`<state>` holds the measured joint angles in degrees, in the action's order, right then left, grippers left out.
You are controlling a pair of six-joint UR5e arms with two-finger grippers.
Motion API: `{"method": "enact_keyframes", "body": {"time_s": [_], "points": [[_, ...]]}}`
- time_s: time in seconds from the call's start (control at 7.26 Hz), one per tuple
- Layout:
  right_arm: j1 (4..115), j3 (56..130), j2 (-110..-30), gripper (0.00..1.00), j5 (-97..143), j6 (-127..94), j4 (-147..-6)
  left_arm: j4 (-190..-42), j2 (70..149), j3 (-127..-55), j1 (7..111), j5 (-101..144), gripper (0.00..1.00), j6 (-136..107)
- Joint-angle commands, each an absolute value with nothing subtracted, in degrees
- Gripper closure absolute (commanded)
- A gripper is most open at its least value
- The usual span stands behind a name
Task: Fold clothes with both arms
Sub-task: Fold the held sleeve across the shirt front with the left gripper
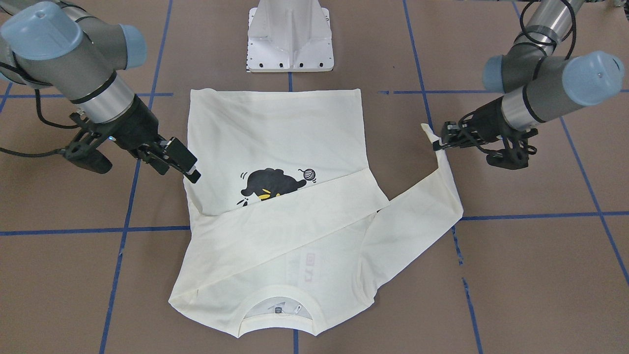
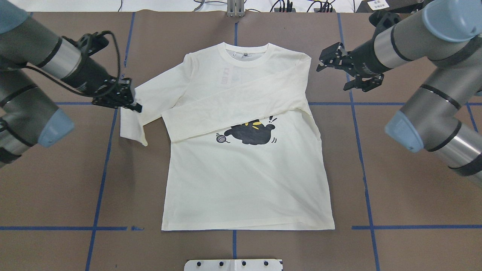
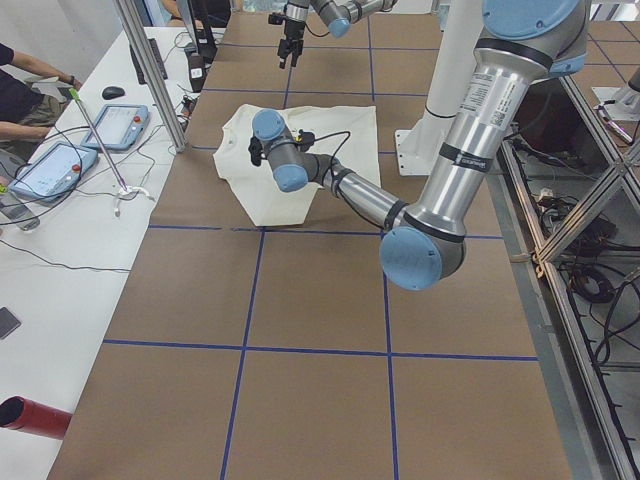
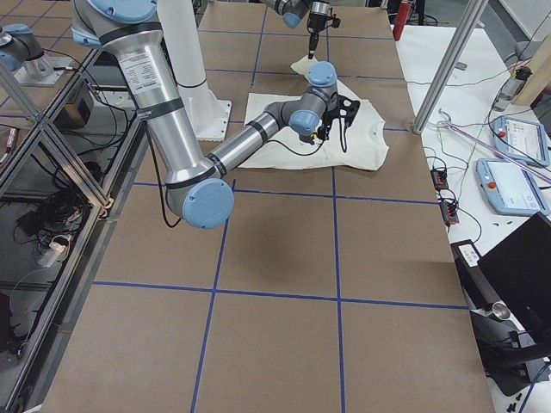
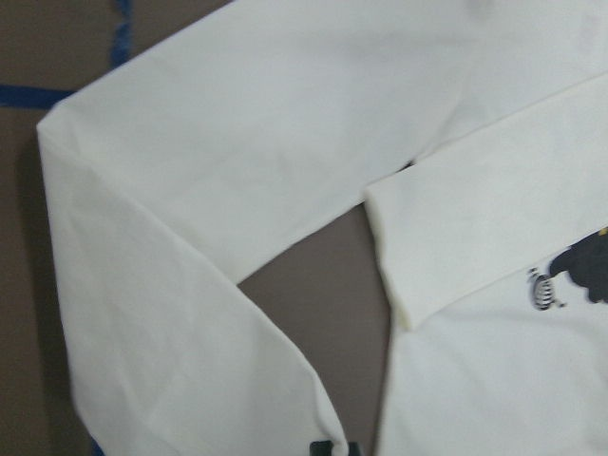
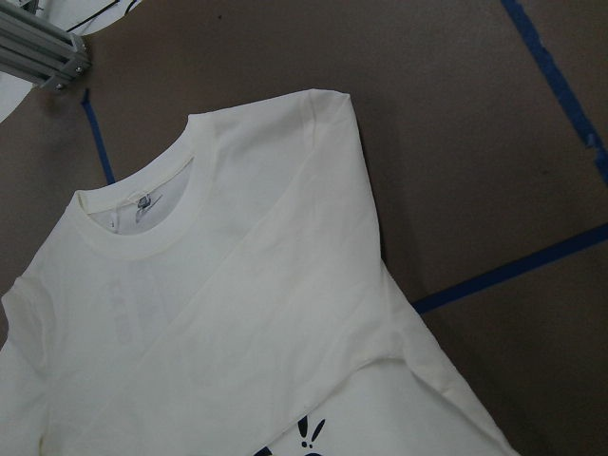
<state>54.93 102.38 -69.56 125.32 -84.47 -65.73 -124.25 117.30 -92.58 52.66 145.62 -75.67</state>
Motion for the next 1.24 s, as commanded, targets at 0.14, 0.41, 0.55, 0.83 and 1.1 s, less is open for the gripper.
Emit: {"method": "enact_keyframes", "body": {"time_s": [0.14,0.41,0.55,0.83,1.1], "points": [[65.98,103.27,-78.73,0.0,136.12,-68.76,-65.65,-122.34,145.81,-74.17,40.39,127.6,1.0,-91.99],[66.18,103.18,-79.01,0.0,136.14,-68.29,-65.65,-131.32,156.24,-59.12,29.84,112.75,1.0,-93.42],[66.27,103.27,-79.01,0.0,136.23,-68.38,-65.65,-135.49,156.27,-56.37,26.84,106.85,1.0,-93.43],[66.27,103.53,-79.45,0.0,136.05,-68.81,-65.65,-138.77,159.69,-50.38,26.28,105.29,0.22,-93.25],[64.44,103.8,-78.32,0.0,133.7,-72.04,-65.83,-137.21,157.26,-56.8,26.45,106.08,0.12,-98.56]]}}
